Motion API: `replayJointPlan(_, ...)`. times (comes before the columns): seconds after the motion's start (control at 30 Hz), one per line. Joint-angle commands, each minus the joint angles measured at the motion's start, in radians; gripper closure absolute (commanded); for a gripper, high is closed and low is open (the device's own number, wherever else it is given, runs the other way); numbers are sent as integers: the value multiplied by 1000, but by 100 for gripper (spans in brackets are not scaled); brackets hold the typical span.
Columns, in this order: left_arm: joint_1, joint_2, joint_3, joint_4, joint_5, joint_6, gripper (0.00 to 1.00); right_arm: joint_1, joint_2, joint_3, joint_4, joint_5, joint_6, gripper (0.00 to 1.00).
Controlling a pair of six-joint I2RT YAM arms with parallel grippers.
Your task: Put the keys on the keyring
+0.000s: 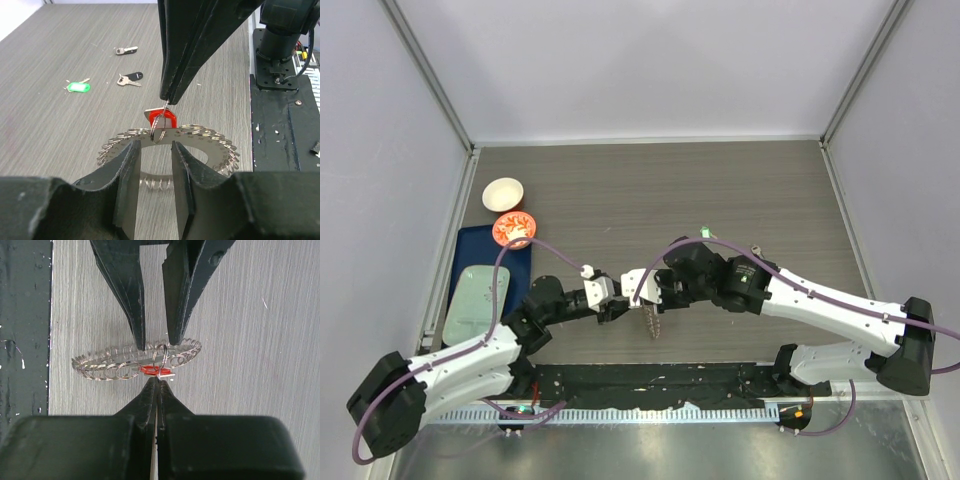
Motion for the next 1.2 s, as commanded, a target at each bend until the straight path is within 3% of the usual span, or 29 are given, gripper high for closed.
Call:
replayJointPlan(0.0,-3,37,40,76,25,-11,66,8,-34,14,56,-24,4,99)
replayJointPlan(0.47,-3,63,66,116,88,-29,72,11,-31,15,47,-34,3,99)
replayJointPlan(0.67,-3,66,68,88,91,-28,87,13,-28,20,47,-33,4,99)
replayJointPlan(0.77,-3,62,68,67,94,-26,100,13,-33,19,47,-19,6,99)
replayJointPlan(1.17,-3,-41,17,8,14,-31,100,11,-111,-21,96,87,38,99)
